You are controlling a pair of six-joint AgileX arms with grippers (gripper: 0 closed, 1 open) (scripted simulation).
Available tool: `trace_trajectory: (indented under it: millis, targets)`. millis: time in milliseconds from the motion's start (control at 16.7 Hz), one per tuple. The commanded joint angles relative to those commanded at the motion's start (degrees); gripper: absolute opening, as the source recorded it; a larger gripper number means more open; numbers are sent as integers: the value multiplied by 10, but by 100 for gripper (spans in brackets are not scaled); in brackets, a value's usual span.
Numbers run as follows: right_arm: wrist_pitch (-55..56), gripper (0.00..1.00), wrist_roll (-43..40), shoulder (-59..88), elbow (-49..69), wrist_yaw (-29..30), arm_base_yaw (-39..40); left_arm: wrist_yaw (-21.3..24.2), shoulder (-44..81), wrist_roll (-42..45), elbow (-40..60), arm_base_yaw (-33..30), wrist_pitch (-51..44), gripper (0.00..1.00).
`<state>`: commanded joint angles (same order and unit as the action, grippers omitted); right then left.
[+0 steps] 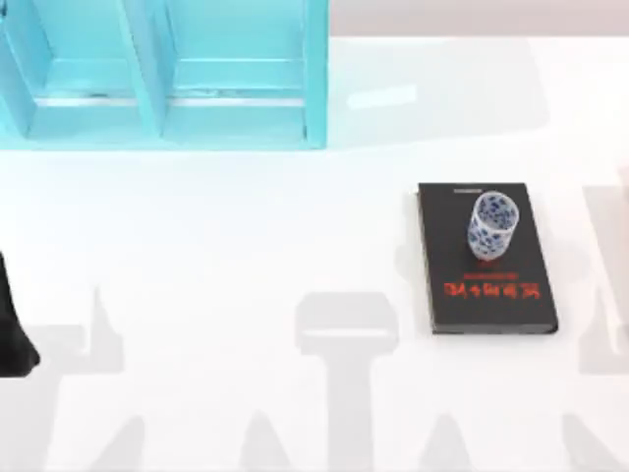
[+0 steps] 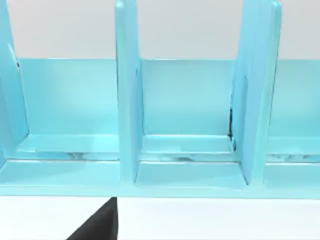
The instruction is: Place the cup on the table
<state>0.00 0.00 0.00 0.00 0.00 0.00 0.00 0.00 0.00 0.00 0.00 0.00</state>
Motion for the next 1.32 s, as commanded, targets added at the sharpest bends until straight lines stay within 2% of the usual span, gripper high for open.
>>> trace_trajectory:
  millis: [300, 540, 840, 1320]
  targets:
    - [-27, 100, 12, 32, 29, -1, 7, 0, 0, 0, 0, 0, 0, 100]
    - [-123, 100, 51, 143, 134, -3, 27, 0, 0, 0, 0, 0, 0, 100]
    - [-303, 100, 114, 369, 347, -1, 64, 0, 0, 0, 0, 0, 0, 100]
    - [-612, 100, 183, 812, 772, 2, 130, 0, 0, 0, 0, 0, 0, 100]
